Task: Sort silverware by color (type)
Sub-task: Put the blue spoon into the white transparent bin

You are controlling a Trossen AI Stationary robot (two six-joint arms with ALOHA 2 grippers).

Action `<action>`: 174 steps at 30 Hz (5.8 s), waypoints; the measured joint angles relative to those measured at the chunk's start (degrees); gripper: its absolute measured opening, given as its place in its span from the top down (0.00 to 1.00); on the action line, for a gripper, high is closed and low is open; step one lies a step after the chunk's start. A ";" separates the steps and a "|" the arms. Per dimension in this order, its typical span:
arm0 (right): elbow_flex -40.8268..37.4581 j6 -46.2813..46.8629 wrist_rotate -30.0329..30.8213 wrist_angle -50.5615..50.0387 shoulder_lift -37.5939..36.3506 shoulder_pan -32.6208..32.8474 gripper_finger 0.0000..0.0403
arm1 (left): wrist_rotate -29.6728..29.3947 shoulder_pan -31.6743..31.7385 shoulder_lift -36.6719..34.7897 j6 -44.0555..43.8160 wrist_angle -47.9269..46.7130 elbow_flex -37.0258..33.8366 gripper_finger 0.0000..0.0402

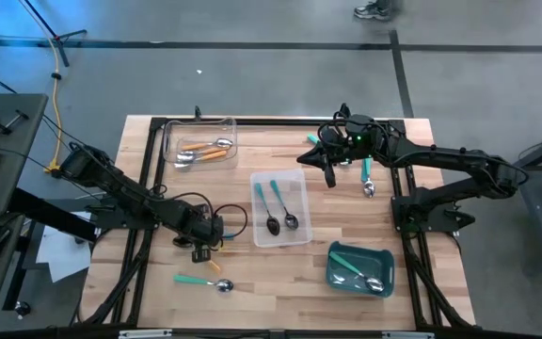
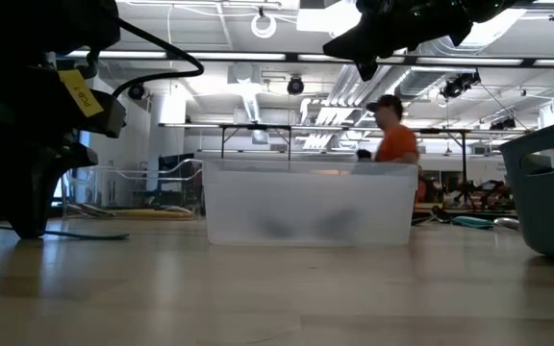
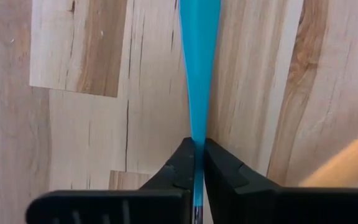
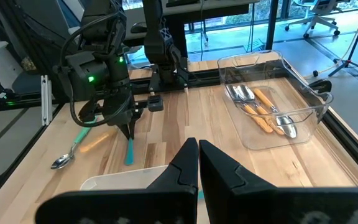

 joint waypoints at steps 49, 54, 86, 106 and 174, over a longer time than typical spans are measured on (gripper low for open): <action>0.02 0.16 0.20 0.27 0.00 0.04 1.00 | -25.52 15.23 -41.38 20.46 -3.15 18.09 1.00; 0.02 0.97 0.16 0.57 0.00 0.04 1.00 | -25.86 17.45 -47.92 25.51 9.53 14.40 1.00; 0.02 2.74 0.11 3.09 0.00 1.33 1.00 | -16.94 22.97 -47.98 16.05 58.13 -18.53 1.00; 0.04 18.66 0.47 30.90 14.13 5.87 1.00 | -5.04 29.54 -20.96 13.78 71.42 -9.52 1.00; 0.04 22.48 11.52 29.21 14.78 7.54 0.98 | 0.31 31.54 0.50 11.66 82.91 0.61 0.92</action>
